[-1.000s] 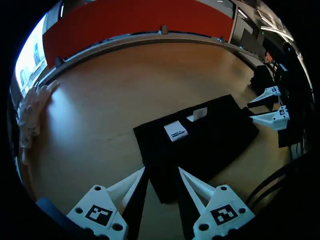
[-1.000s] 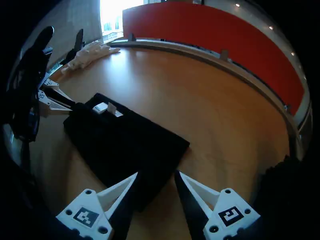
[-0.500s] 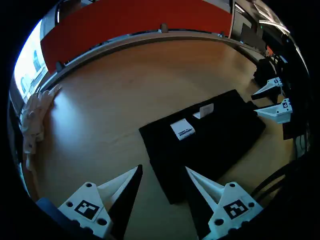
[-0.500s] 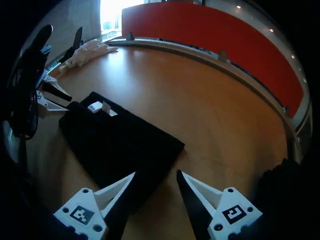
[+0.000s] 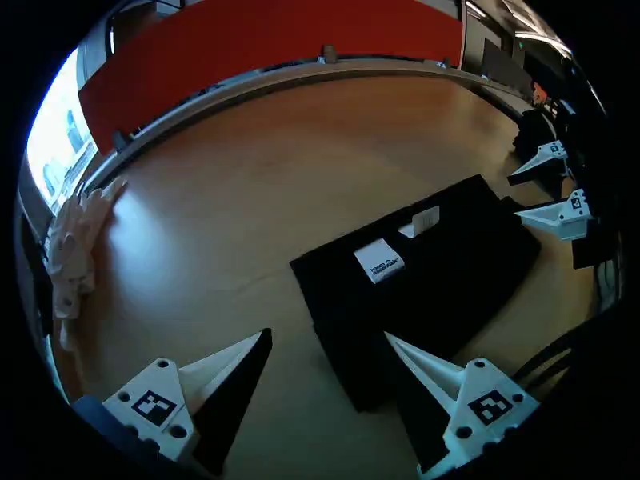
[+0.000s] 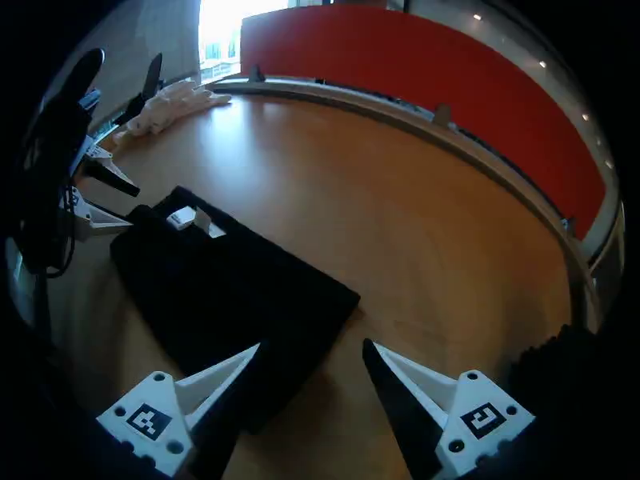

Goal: Fold towel

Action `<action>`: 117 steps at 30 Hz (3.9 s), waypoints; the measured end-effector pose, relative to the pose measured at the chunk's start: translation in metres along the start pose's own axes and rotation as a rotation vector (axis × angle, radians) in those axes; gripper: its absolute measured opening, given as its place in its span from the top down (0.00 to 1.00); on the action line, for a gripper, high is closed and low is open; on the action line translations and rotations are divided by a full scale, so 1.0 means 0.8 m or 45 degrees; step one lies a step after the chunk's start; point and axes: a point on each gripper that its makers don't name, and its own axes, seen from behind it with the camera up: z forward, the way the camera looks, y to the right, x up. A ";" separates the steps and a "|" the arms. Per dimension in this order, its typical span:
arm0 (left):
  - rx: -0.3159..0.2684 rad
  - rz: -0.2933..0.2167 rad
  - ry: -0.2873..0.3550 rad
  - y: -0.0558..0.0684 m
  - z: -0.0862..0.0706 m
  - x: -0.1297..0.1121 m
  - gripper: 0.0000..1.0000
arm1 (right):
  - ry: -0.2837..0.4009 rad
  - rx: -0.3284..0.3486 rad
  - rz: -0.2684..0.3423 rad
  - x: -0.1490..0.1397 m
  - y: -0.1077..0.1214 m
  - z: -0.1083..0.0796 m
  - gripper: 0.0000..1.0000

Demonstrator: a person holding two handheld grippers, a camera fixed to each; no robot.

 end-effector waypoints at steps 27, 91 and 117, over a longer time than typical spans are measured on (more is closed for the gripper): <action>0.095 0.001 0.079 -0.051 0.009 0.063 0.07 | 0.045 -0.055 -0.019 0.050 0.041 0.017 0.08; 0.032 -0.153 0.053 0.004 -0.048 -0.035 0.07 | 0.036 -0.045 0.042 -0.026 -0.019 -0.050 0.09; 0.114 -0.319 0.042 -0.003 -0.088 -0.089 0.07 | 0.002 0.066 -0.075 -0.044 -0.043 -0.045 0.08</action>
